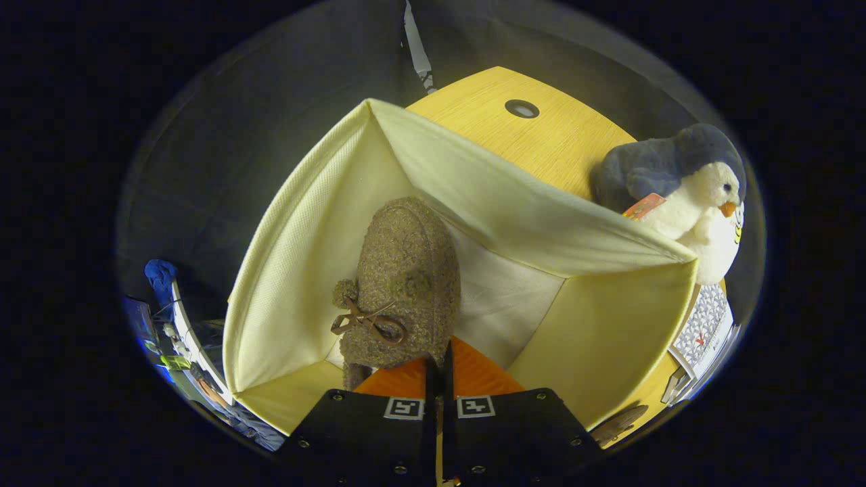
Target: Open the storage box then place both shoes into the box .Put the left shoe in first, then the right shoe, with the right side of both shoes facing outward in a uniform manner.
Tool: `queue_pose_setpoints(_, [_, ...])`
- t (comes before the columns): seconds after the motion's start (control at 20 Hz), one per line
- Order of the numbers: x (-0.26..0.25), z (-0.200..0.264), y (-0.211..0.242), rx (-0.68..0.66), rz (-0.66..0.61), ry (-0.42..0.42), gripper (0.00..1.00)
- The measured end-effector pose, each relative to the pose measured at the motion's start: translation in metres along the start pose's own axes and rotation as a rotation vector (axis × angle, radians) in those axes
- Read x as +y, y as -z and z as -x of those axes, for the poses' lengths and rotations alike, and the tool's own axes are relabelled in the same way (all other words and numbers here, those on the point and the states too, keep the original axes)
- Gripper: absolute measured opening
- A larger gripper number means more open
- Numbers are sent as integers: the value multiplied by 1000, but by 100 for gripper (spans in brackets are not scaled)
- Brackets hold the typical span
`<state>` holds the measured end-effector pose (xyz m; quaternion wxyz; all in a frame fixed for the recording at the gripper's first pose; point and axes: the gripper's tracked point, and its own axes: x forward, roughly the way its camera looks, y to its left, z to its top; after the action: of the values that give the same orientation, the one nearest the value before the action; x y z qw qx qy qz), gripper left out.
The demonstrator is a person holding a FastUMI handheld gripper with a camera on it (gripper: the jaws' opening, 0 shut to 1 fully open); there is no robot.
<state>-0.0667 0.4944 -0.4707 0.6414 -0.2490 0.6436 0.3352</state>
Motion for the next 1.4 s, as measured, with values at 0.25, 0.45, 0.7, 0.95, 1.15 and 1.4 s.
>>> queue_pose_setpoints(0.25, [4,8,2,-25,-13,-14,20])
queue_pose_setpoints(0.45, [2,69,-6,-145,-54,-67,72])
queue_pose_setpoints(0.7, [-41,150,-3,-281,-82,-50,75])
queue_pose_setpoints(0.95, [-93,197,20,-342,-179,-17,75])
queue_pose_setpoints(1.15, [-142,216,64,-349,-283,-14,75])
queue_pose_setpoints(1.4, [-191,204,122,-335,-424,1,75])
